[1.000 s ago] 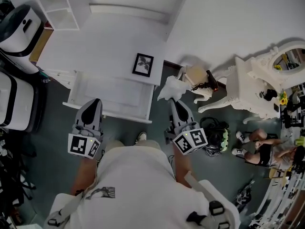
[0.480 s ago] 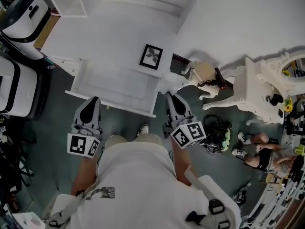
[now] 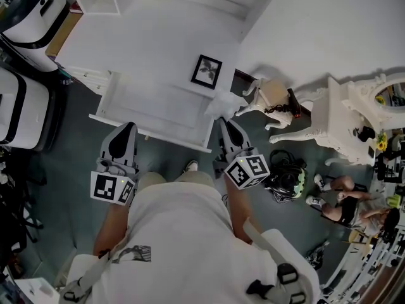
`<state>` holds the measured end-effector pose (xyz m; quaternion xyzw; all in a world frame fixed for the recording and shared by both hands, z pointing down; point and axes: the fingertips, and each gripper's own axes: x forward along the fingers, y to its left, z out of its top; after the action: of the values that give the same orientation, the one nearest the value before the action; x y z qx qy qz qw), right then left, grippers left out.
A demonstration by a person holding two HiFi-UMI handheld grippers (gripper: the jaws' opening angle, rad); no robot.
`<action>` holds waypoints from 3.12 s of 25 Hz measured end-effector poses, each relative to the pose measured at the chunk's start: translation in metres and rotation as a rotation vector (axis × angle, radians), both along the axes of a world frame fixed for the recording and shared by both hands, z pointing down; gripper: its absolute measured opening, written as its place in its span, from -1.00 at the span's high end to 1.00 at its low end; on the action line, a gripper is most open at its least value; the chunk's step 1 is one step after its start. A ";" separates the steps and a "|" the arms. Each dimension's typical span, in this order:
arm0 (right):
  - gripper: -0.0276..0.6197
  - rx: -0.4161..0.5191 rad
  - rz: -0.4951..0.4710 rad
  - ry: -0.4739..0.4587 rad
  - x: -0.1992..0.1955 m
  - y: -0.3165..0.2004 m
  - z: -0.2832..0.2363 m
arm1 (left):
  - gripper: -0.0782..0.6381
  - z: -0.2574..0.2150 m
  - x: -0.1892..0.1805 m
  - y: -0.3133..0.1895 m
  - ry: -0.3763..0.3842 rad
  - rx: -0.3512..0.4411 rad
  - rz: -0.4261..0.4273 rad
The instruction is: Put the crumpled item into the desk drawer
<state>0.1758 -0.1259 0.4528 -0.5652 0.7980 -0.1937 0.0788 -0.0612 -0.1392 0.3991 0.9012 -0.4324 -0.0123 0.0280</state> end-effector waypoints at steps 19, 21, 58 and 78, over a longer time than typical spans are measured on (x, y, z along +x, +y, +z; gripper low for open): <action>0.87 -0.366 -0.149 0.092 -0.045 -0.083 0.180 | 0.74 0.037 -0.029 -0.002 -0.047 -0.113 -0.140; 0.87 -0.416 -0.172 0.112 -0.051 -0.088 0.207 | 0.74 0.040 -0.036 -0.002 -0.057 -0.125 -0.174; 0.82 -0.741 -0.261 0.296 -0.077 -0.132 0.380 | 0.74 0.065 -0.071 0.024 -0.124 -0.231 -0.362; 0.16 -0.679 -0.186 0.319 -0.087 -0.134 0.344 | 0.74 0.056 -0.092 0.030 -0.069 -0.194 -0.305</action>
<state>0.0892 -0.2597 0.7963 -0.5075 0.7384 -0.3630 -0.2560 -0.1527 -0.1090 0.4548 0.8180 -0.5640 0.0562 0.0977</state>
